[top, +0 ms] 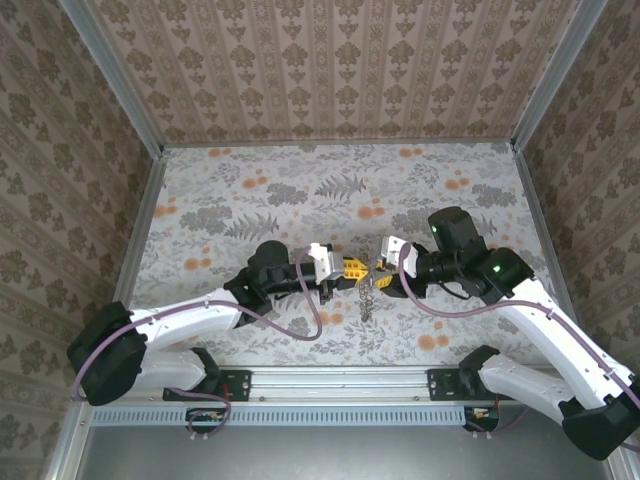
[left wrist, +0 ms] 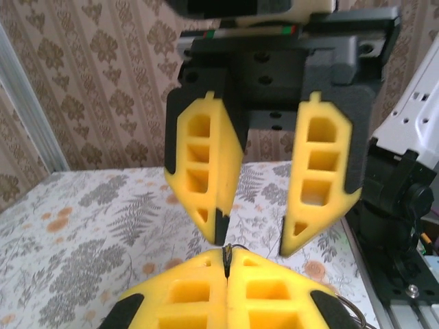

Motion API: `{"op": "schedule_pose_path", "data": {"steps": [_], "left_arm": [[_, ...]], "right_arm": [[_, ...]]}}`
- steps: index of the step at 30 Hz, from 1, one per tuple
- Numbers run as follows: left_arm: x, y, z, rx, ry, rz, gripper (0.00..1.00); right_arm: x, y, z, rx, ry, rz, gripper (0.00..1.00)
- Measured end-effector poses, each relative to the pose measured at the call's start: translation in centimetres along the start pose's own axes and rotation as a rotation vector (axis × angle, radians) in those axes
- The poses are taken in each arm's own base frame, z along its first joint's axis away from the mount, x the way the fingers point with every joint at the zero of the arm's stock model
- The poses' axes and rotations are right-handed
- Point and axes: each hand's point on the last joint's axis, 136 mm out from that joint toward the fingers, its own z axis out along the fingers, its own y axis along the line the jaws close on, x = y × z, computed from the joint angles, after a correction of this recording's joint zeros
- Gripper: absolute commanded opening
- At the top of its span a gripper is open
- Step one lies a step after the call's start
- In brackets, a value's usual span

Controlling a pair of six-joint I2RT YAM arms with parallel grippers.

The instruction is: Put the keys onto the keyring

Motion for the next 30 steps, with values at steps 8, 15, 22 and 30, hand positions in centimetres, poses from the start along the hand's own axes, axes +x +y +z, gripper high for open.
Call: {"op": "schedule_pose_path", "data": {"steps": [8,15,22,30], "left_arm": [[-1.3,-0.3,-0.2,0.007,-0.065,0.042,0.0],[-1.4,-0.4,-0.2,0.013,-0.072,0.046,0.0],[-1.4,-0.5,-0.1,0.018,-0.071,0.045,0.0],[-0.6,-0.6,0.2,0.028,-0.056,0.034,0.0]], "right_arm": [[-0.8,0.2,-0.2,-0.028,-0.046,0.015,0.31],[-0.9,0.2,-0.8,-0.036,-0.072,0.038,0.37],[-1.6,0.5,-1.5,-0.072,-0.104,0.075,0.29],[-1.6,0.3,-0.5,-0.131,-0.091,0.13,0.16]]}}
